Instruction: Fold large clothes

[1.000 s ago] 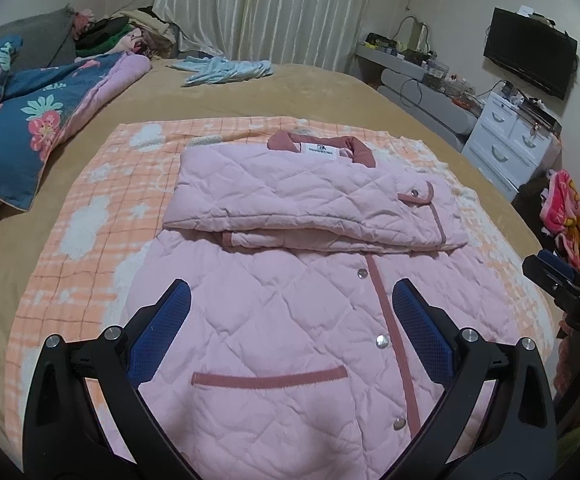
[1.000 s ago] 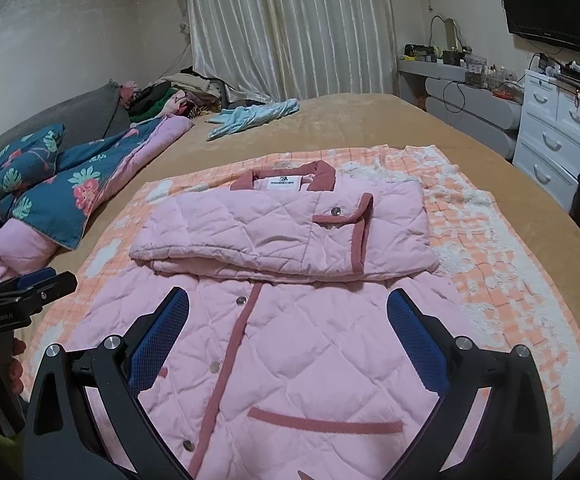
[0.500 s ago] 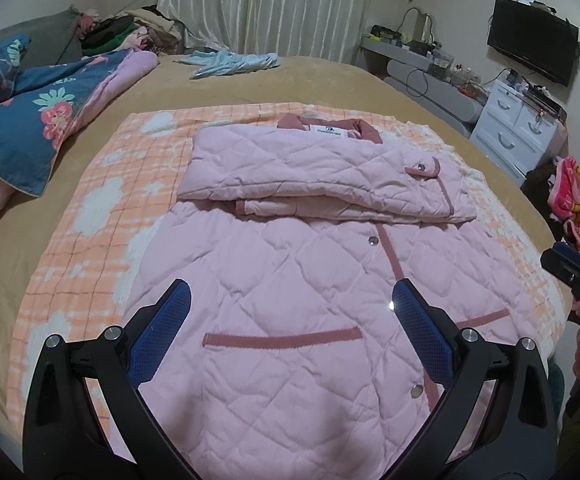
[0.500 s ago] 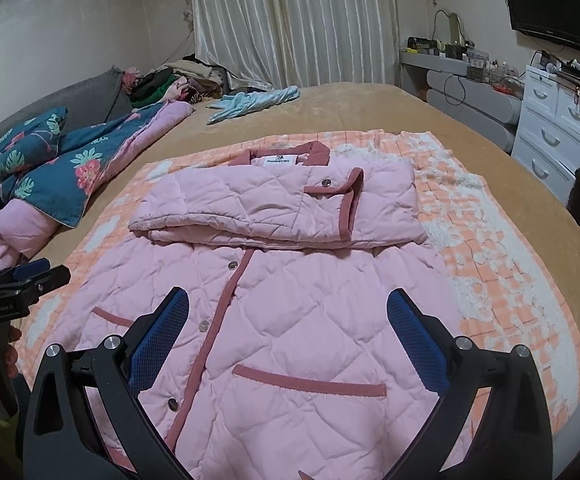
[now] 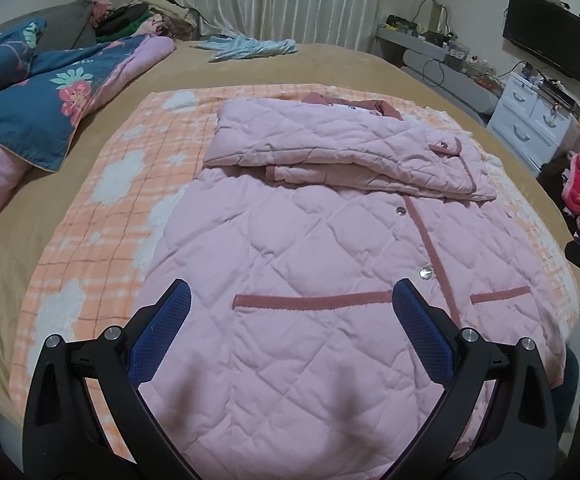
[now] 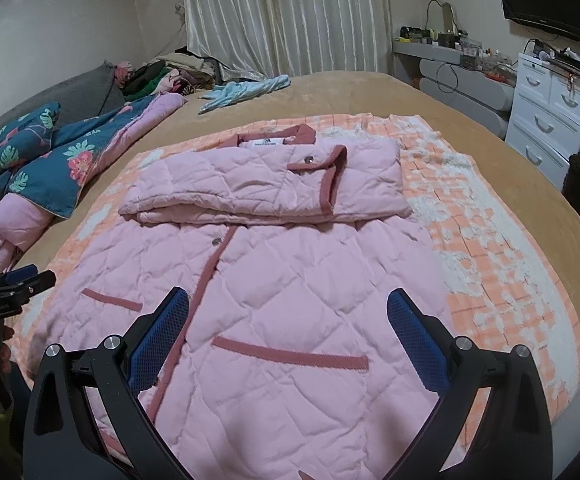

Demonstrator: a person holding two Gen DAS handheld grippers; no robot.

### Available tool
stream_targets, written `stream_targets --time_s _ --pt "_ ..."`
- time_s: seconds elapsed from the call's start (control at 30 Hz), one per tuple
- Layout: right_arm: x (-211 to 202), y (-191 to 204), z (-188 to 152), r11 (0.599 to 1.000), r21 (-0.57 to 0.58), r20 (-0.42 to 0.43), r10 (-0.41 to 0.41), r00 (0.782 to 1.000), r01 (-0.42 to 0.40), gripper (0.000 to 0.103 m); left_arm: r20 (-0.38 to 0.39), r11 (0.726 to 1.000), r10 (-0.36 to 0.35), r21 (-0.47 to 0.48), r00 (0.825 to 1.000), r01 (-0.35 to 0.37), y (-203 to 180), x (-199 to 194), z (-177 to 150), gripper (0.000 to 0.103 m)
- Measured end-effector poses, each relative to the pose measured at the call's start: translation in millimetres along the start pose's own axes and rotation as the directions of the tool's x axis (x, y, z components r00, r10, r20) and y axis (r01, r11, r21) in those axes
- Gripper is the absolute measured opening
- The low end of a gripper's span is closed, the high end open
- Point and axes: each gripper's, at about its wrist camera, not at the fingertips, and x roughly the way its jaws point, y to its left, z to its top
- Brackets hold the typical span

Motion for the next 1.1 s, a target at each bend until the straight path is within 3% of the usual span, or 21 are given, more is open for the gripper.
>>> stream_targets --time_s 0.33,0.77,1.1 --pt "-3.4 -19.3 -17.7 0.999 0.010 -0.028 -0.037 0.999 0.037 0.099 -0.032 0.999 0.051 -0.012 0.998 -0.052 23.6 5.4 -20.5 0.095" --pt "1.6 -58.1 -50.5 0.993 0.055 -0.102 -0.094 0.990 0.100 0.099 -0.112 0.986 0.130 -0.094 0.985 -0.141 87.5 5.4 -61.4 0.095" --pt "3.0 -80.8 -76.5 0.989 0.071 -0.163 -0.119 0.979 0.132 0.099 -0.190 0.982 0.103 -0.134 0.976 -0.129 107.3 11.2 -88.3 0.095"
